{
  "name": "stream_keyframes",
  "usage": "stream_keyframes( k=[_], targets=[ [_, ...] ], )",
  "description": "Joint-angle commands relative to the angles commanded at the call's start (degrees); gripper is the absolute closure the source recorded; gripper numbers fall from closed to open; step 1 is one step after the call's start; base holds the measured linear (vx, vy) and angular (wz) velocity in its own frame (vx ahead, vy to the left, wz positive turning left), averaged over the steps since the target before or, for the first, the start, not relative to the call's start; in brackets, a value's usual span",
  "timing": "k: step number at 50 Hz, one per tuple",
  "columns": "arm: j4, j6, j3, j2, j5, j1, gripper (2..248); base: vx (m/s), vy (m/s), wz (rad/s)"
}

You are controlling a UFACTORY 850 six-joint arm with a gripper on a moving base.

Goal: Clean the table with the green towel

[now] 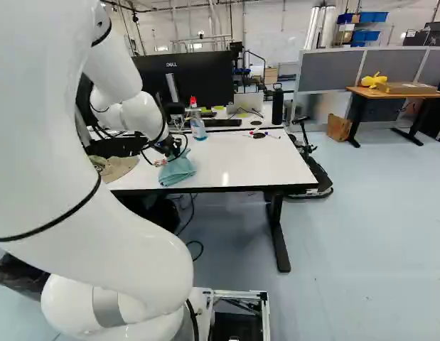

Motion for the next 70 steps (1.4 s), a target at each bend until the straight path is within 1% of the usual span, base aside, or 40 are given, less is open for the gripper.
stream_keyframes(
  k=[18,34,59,70],
  targets=[
    [0.00,0.00,-0.67,-3.45,0.00,0.00,209,0.000,0.000,0.000],
    [0.00,0.00,-0.67,-3.45,-1.04,0.00,209,0.000,0.000,0.000],
    [0.00,0.00,-0.67,-3.45,-6.84,0.00,209,0.000,0.000,0.000],
    [0.00,0.00,-0.64,-3.42,-6.99,0.25,209,0.000,0.000,0.000]
  ],
)
